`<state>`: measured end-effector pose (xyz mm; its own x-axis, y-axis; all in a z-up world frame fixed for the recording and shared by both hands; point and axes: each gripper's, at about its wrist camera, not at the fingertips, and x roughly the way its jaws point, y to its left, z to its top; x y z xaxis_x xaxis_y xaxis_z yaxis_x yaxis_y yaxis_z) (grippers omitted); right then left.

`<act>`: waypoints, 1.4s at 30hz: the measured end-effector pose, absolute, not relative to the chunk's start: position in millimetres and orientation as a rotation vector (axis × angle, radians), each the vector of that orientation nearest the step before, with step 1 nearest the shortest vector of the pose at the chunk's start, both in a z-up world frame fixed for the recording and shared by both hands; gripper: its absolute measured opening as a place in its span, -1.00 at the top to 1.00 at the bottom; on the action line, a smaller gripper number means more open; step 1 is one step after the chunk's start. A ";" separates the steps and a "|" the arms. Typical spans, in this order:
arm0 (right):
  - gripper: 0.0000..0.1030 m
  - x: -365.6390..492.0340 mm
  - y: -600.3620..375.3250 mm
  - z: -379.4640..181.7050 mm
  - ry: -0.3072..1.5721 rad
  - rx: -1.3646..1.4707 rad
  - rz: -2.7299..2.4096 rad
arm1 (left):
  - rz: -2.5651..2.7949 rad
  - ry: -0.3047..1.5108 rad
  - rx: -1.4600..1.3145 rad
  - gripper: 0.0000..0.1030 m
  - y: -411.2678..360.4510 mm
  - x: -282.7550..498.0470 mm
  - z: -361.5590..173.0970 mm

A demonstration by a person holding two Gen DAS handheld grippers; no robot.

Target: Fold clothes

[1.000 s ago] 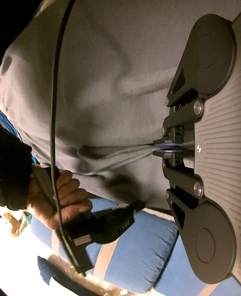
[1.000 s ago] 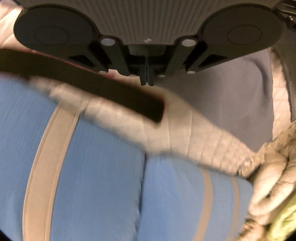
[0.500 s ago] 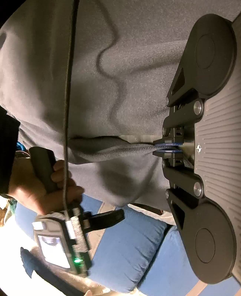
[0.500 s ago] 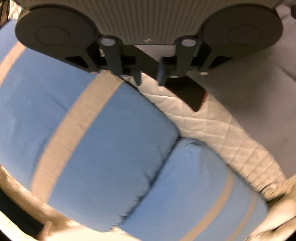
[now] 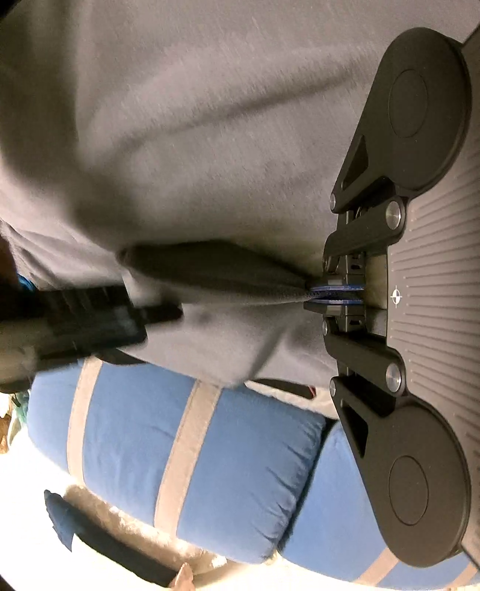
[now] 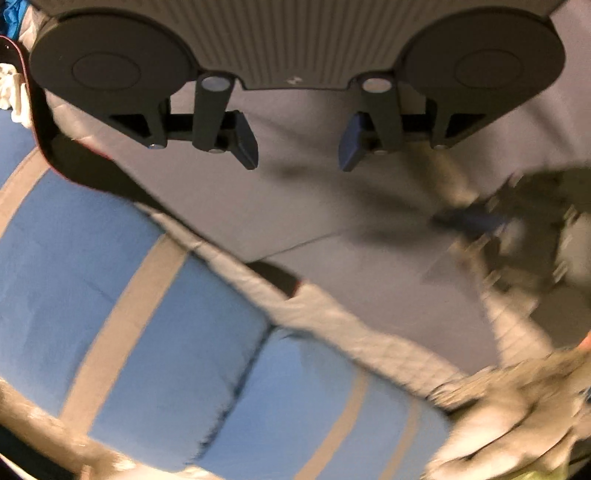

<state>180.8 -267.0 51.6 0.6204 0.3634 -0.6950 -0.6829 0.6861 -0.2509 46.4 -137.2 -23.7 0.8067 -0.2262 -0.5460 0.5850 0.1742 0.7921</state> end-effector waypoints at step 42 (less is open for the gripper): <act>-0.97 111.4 -308.7 97.4 0.600 -0.460 0.470 | -0.359 0.499 0.873 -0.07 37.9 103.2 88.0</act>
<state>111.4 -308.7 97.4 0.7285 0.2809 -0.6248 -0.5392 0.7977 -0.2701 103.2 37.9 88.0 0.8280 -0.0967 -0.5523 0.4930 0.5948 0.6350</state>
